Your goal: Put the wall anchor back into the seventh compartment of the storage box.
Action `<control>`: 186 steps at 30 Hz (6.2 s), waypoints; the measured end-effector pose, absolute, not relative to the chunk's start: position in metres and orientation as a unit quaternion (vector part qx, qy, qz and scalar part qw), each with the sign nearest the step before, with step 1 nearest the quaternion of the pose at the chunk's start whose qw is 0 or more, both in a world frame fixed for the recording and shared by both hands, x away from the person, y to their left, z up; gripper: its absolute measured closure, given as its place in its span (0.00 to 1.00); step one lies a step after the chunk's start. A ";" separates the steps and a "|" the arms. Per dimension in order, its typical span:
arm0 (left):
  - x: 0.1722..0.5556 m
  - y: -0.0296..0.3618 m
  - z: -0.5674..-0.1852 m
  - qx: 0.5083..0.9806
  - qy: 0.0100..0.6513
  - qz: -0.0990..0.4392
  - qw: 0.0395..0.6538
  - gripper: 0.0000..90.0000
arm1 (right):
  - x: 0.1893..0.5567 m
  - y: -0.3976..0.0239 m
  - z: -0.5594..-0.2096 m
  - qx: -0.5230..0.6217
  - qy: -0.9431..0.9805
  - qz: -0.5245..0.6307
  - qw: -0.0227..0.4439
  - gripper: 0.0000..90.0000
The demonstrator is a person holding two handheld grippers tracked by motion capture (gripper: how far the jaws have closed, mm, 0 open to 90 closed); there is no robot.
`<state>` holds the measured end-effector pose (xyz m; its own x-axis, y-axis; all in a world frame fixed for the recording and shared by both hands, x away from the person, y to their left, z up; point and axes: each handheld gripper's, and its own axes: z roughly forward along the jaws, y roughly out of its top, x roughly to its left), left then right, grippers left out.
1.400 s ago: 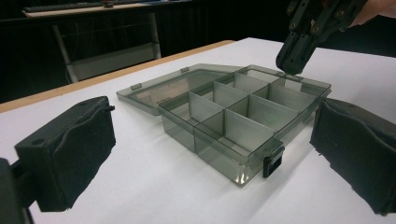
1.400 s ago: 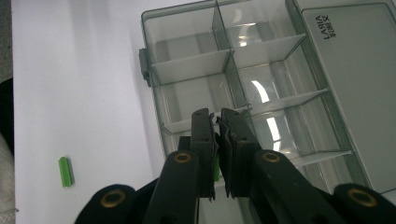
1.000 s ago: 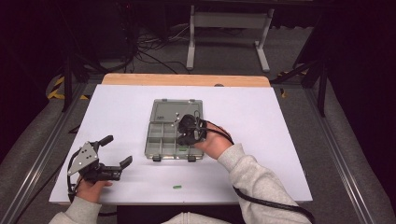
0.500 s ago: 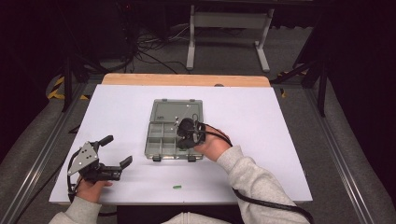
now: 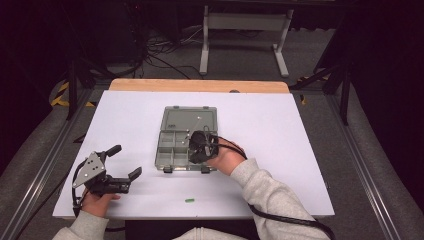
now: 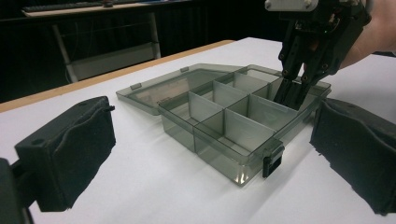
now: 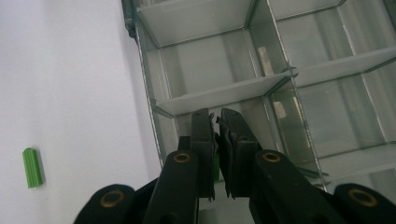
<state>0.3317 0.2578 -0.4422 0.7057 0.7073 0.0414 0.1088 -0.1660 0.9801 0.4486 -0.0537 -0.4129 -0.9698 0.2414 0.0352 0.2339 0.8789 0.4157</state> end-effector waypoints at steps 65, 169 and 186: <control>0.332 0.258 -0.442 0.722 0.283 0.257 0.577 0.00 | 0.365 -0.052 -0.385 0.061 0.962 0.265 0.009 0.28; 0.332 0.256 -0.442 0.722 0.285 0.257 0.576 0.00 | 0.375 -0.043 -0.369 0.034 0.982 0.187 0.016 0.93; 0.332 0.257 -0.442 0.722 0.284 0.258 0.576 0.00 | 0.407 -0.046 -0.359 0.060 0.979 0.193 0.039 0.93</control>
<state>0.3322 0.2569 -0.4425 0.7060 0.7067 0.0456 0.1128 -0.1759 0.9779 0.4068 -0.0461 -0.3589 -0.9898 0.1317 -0.0539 0.1014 0.9187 0.3816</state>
